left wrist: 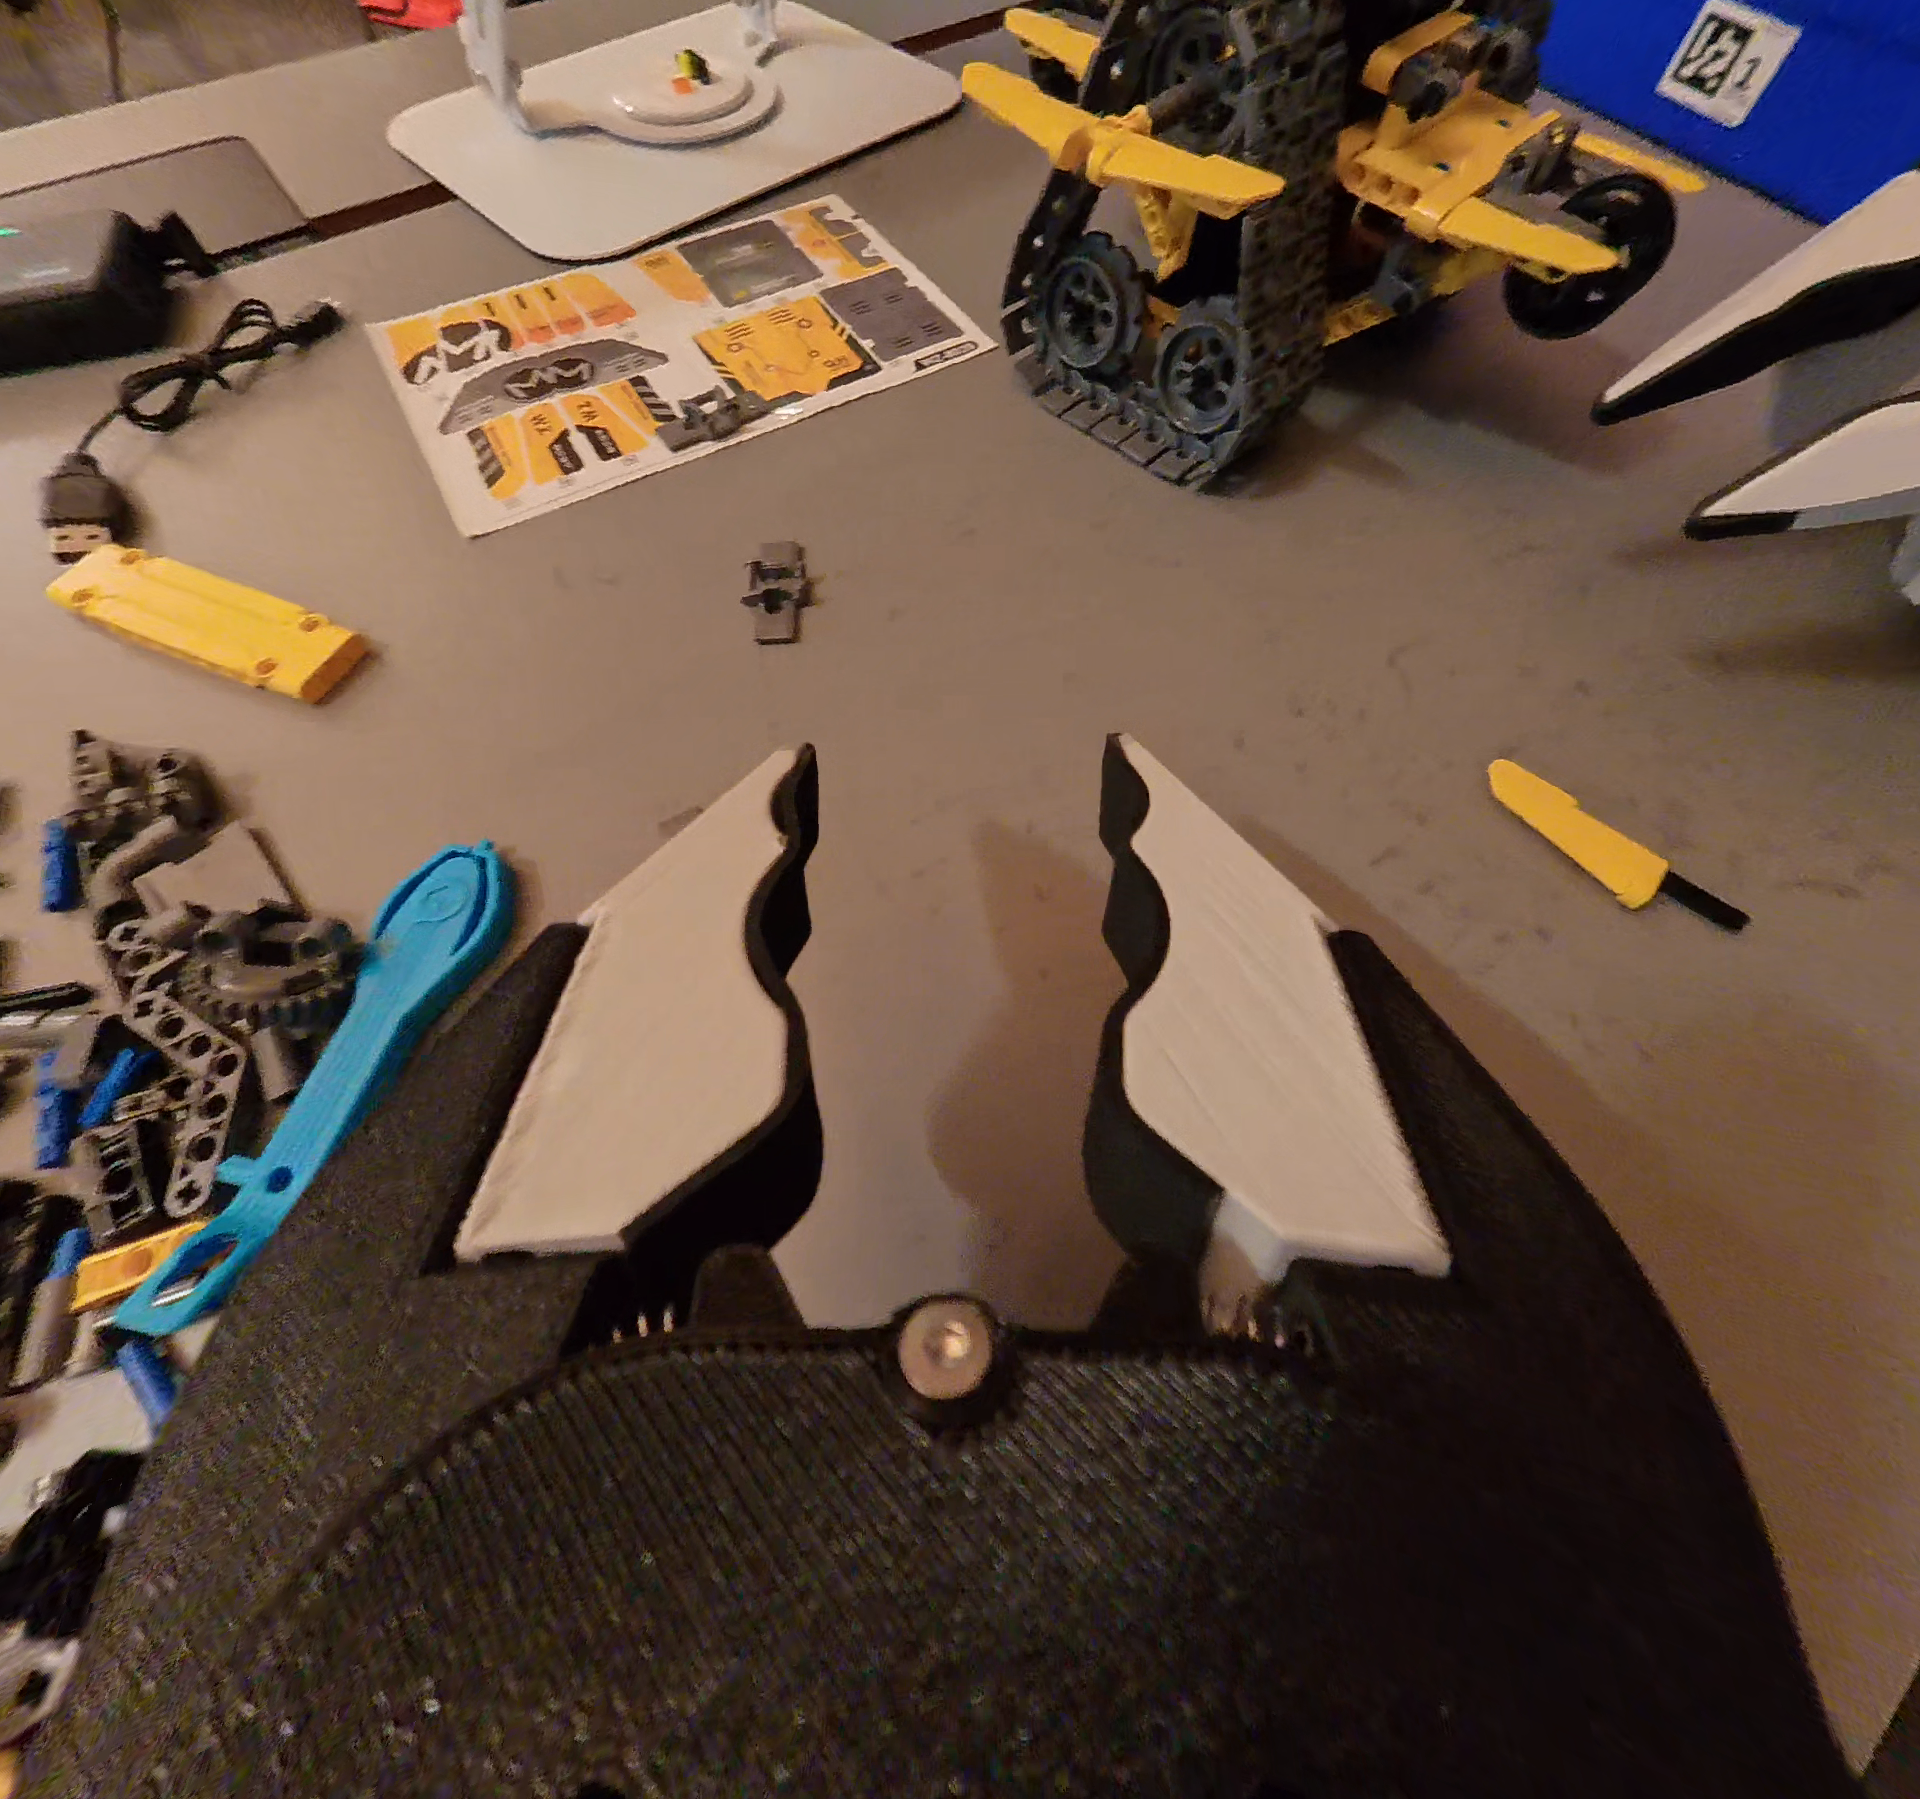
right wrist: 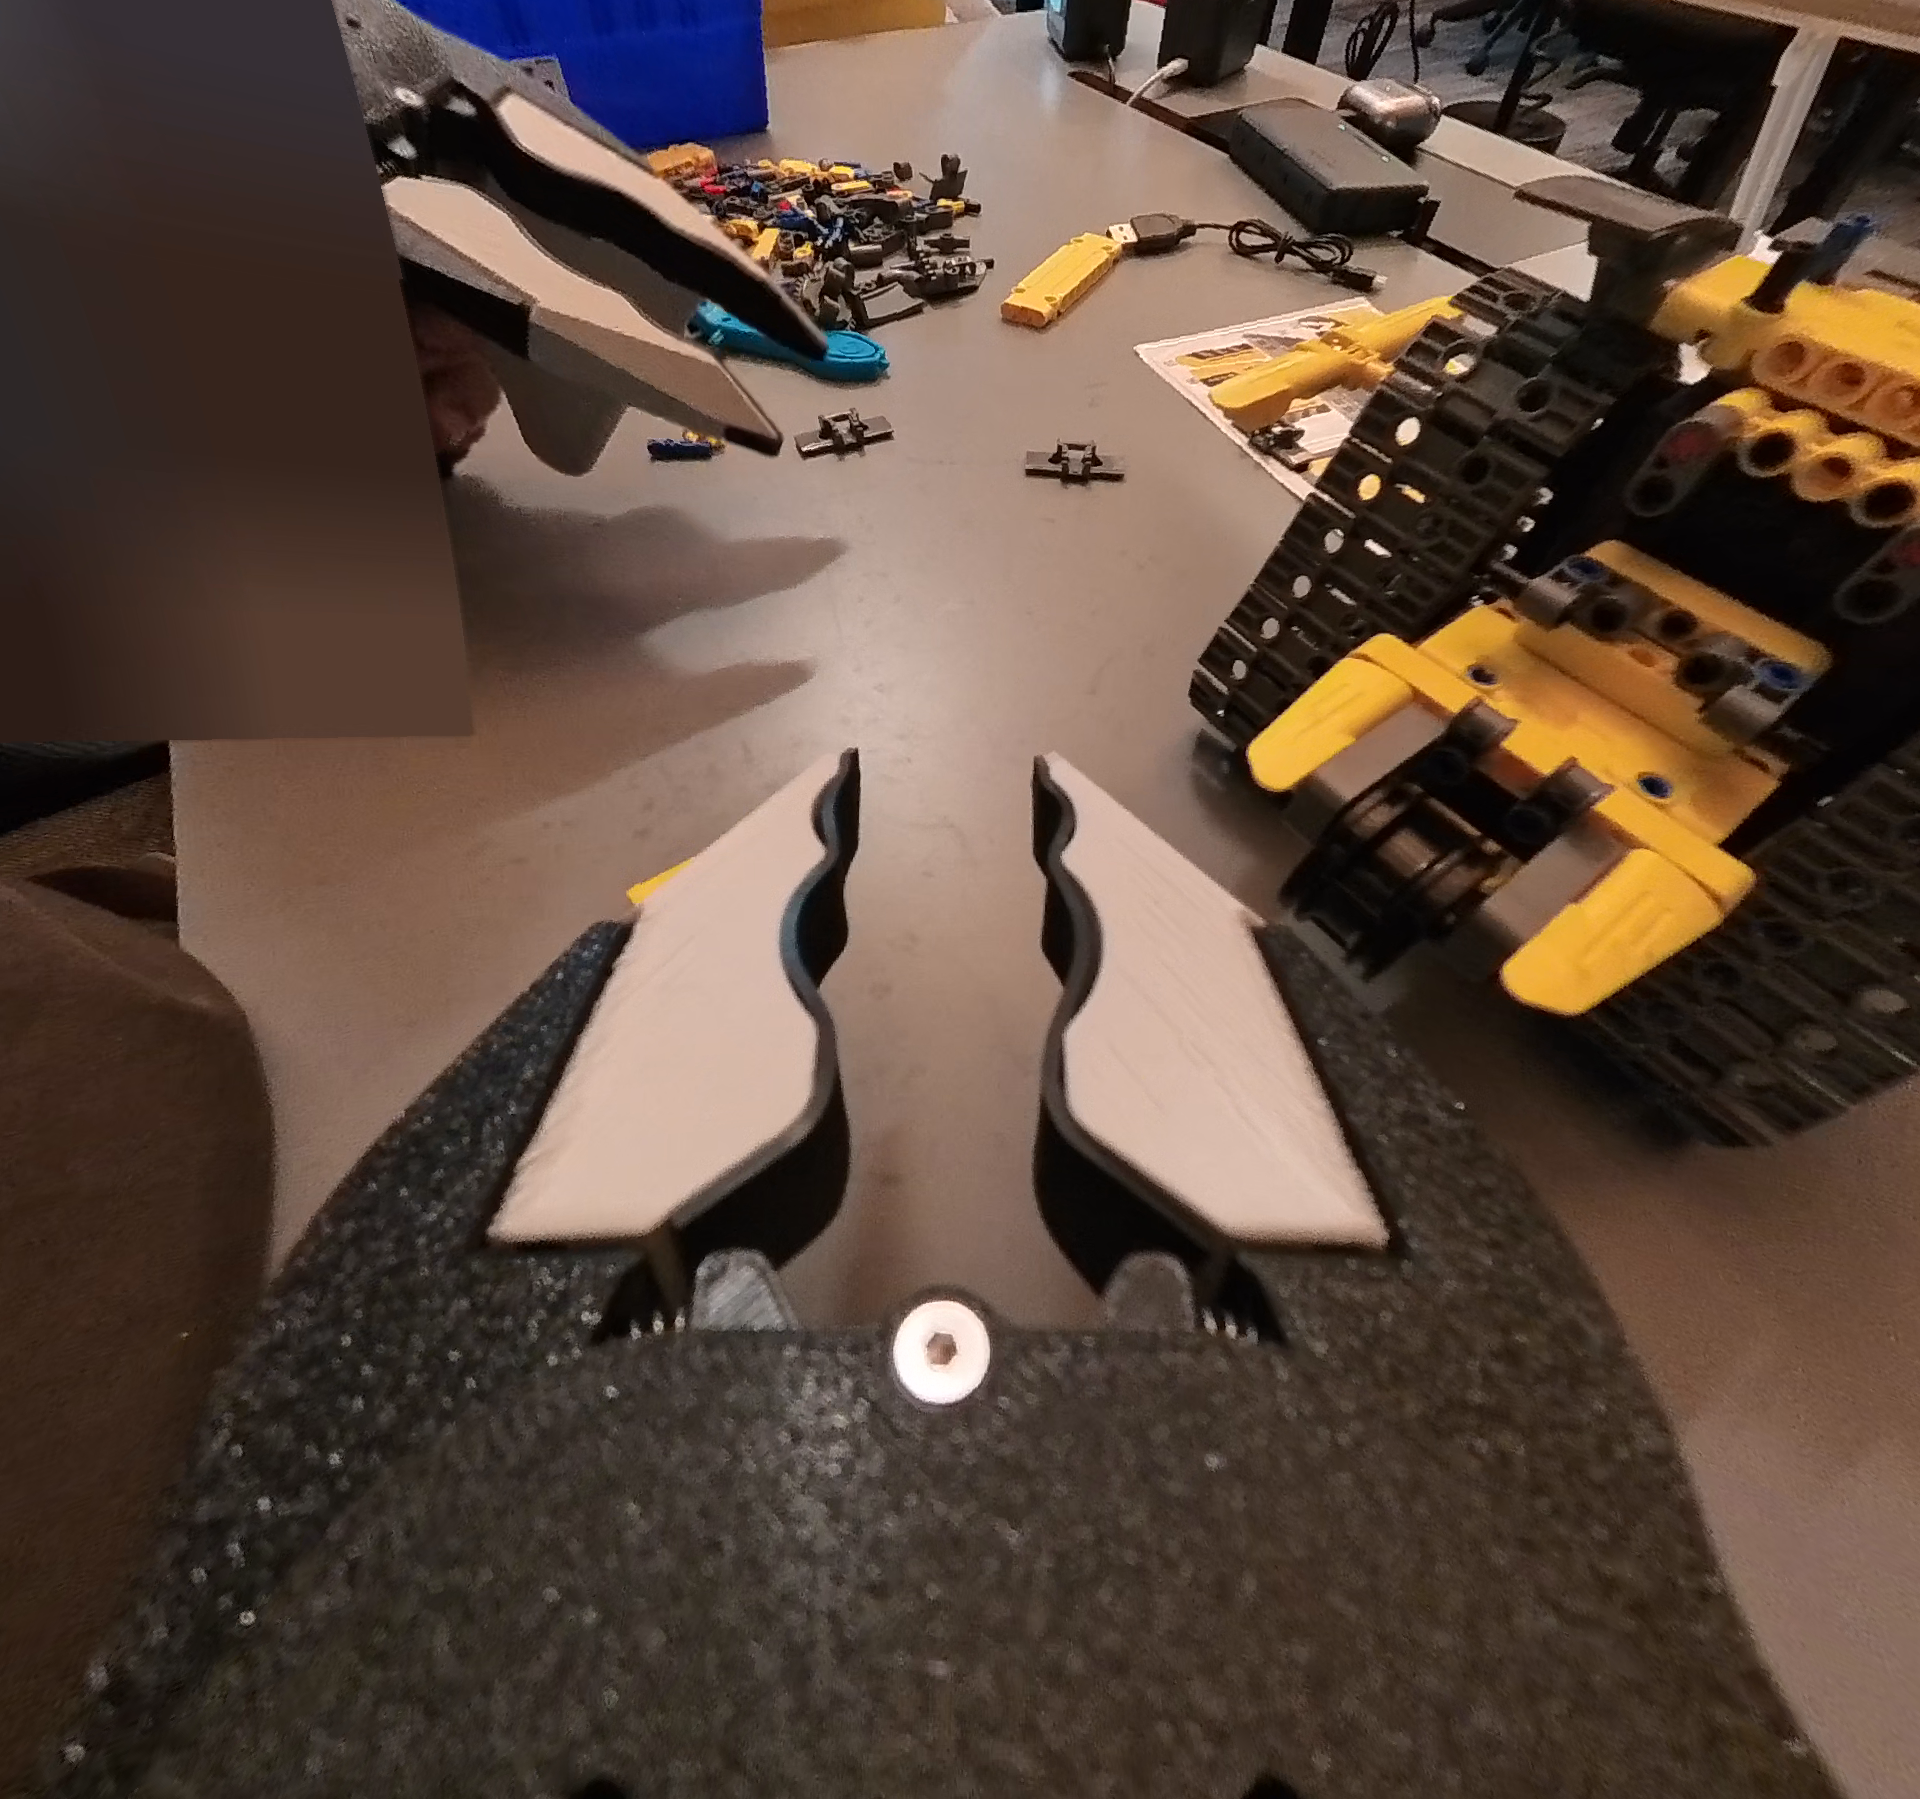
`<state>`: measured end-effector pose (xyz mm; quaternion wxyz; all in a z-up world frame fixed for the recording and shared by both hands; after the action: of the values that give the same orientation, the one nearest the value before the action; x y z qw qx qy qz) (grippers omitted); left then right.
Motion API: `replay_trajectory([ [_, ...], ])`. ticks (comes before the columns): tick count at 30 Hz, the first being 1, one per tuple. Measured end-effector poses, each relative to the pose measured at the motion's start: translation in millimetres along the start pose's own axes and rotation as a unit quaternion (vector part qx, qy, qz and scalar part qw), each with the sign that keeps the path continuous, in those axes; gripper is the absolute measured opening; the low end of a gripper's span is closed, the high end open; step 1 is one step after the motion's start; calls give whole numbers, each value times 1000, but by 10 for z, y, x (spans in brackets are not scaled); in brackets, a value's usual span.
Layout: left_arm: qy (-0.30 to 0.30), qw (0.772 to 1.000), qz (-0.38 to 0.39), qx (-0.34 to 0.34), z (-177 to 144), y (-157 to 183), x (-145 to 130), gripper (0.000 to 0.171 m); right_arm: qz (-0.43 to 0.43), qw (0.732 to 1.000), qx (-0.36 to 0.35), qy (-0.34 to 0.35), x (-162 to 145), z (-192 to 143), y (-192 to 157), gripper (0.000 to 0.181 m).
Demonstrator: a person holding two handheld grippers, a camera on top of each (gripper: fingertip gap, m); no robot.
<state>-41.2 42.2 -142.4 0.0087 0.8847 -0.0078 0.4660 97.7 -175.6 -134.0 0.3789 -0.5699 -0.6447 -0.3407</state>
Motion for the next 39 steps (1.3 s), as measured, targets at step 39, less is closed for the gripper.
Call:
replay_trajectory([
  [39,62,937,-130,319,-1385,-1647,-747,7,-1,991,95,96,375,422,-148,37],
])
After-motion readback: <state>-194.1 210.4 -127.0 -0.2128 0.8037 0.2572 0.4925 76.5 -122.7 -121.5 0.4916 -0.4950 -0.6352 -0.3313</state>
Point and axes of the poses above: each gripper's, where its closed fingertips meet, z out along the fingers, x out of its top, y = z × x across the jaws, the point moved 8 cm from there along -z, back along the fingers, and after that the axes turned 6 degrees about -y, right-handed, at the moved point
